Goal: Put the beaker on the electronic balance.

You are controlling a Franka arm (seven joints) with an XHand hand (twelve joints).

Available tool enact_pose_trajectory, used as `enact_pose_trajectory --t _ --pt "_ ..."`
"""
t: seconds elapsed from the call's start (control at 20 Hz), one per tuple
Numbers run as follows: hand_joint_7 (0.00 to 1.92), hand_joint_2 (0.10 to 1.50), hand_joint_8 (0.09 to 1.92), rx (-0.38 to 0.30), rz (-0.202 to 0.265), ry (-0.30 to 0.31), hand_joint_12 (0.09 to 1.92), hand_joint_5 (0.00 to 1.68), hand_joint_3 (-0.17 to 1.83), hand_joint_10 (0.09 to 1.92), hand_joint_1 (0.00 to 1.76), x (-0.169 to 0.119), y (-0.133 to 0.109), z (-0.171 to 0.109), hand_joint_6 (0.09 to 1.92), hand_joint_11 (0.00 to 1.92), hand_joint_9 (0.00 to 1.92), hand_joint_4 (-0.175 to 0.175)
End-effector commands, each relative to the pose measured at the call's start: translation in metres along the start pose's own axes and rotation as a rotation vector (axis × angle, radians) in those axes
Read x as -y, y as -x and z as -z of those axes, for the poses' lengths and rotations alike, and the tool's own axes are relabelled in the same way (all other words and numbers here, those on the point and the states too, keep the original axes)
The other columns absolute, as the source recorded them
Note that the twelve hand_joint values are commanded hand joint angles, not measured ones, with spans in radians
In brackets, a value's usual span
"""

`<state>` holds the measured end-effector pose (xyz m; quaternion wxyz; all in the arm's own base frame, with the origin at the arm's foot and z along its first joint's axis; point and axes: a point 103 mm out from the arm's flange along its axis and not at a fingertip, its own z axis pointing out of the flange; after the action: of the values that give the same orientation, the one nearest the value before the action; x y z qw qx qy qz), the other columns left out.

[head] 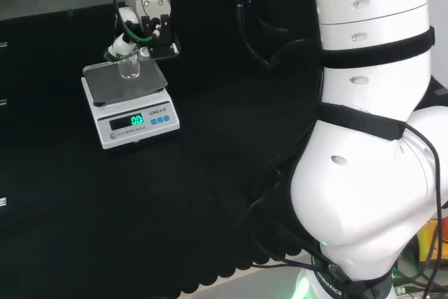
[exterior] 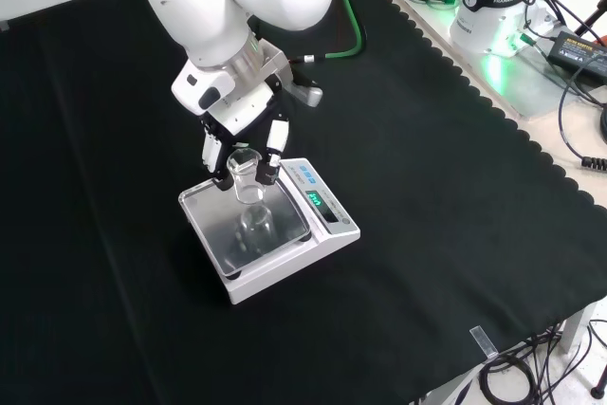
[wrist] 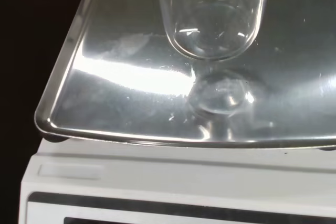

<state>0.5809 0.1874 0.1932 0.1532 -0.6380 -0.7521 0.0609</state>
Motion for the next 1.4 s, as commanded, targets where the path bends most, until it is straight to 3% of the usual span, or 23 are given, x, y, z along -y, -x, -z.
enact_pose_trajectory --t 0.05,0.75,1.4 --pt "1.12 1.12 0.85 0.036 -0.021 0.012 0.55 0.84 -0.17 0.33 1.16 -0.016 -0.009 -0.014 0.85 1.59 1.50 -0.175" --pt "1.12 1.12 0.85 0.069 -0.057 0.018 0.55 0.84 -0.17 0.34 1.16 -0.029 -0.006 -0.021 0.85 1.59 1.50 -0.175" --pt "1.10 1.11 0.85 0.090 -0.069 -0.016 0.58 0.79 -0.17 0.36 1.09 -0.029 -0.006 -0.022 0.87 1.64 1.49 -0.175"
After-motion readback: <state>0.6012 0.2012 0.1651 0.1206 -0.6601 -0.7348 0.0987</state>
